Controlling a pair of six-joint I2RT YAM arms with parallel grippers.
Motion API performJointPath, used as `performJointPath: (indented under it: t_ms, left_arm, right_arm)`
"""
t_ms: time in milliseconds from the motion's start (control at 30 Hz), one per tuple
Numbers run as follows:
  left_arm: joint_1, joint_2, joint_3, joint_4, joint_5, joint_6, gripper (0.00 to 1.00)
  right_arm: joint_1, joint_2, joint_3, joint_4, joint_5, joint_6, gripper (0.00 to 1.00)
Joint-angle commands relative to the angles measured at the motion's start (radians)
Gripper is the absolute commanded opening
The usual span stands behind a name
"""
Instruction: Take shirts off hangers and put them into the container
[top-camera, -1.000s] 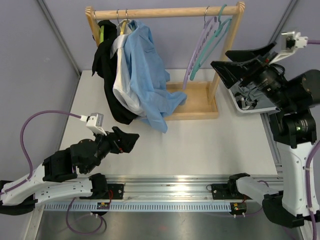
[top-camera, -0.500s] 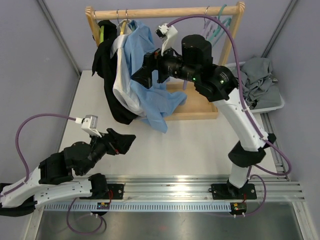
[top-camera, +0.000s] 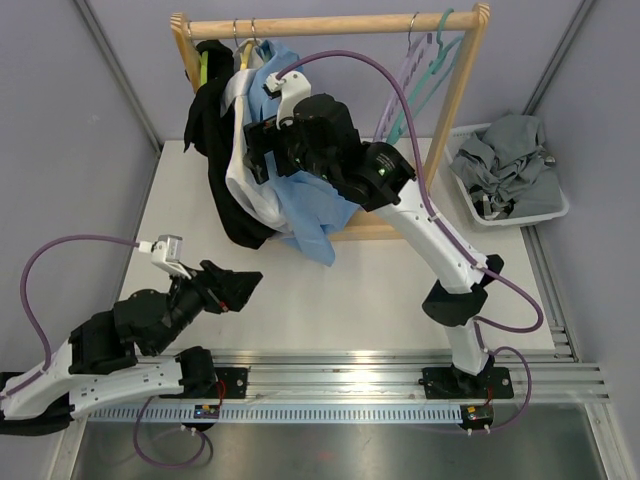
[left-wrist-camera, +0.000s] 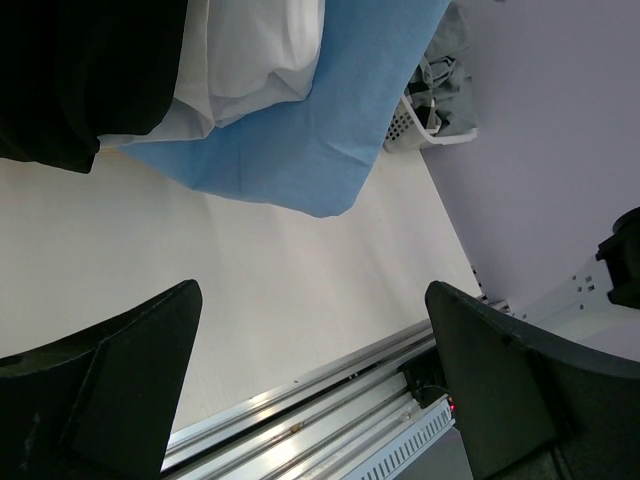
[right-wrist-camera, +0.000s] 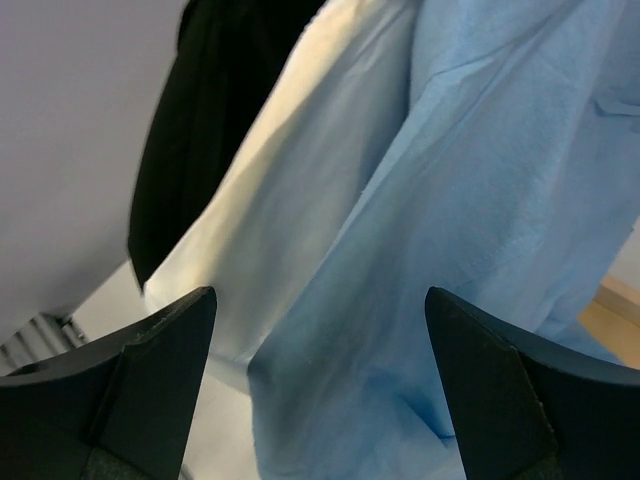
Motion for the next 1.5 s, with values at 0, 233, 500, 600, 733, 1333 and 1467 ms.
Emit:
performJointPath:
  t_ms: [0, 233, 500, 600, 733, 1333, 1467]
  left_arm:
    - [0.002, -0.026, -0.019, 0.009, -0.023, -0.014, 0.98]
    - [0.002, -0.063, -0.029, -0.011, -0.037, -0.031, 0.98]
    - [0.002, -0.071, -0.032, -0.023, -0.039, -0.045, 0.98]
    - [0.002, -0.074, -0.035, -0.026, -0.04, -0.048, 0.98]
    - [0.002, -0.075, -0.035, -0.026, -0.042, -0.051, 0.98]
    - [0.002, -0.065, -0.029, -0.051, -0.049, -0.069, 0.98]
    - [0.001, -0.054, -0.018, -0.052, -0.051, -0.071, 0.98]
  right_arm:
    - [0.02, -0.002, 0.038, 0.033, 0.168, -0.011, 0.91]
    - [0.026, -0.055, -0.029, 0.073, 0.36, -0.047, 0.82]
    - [0.026, -0.053, -0.034, 0.067, 0.458, -0.081, 0.55]
    - [0.026, -0.068, -0.055, 0.086, 0.467, -0.096, 0.46]
    - [0.026, -0.085, -0.071, 0.12, 0.474, -0.124, 0.3]
    - [0.025, -0.259, -0.354, 0.693, 0.61, -0.375, 0.0]
    - [0.025, -0.369, -0.499, 0.894, 0.636, -0.423, 0.0]
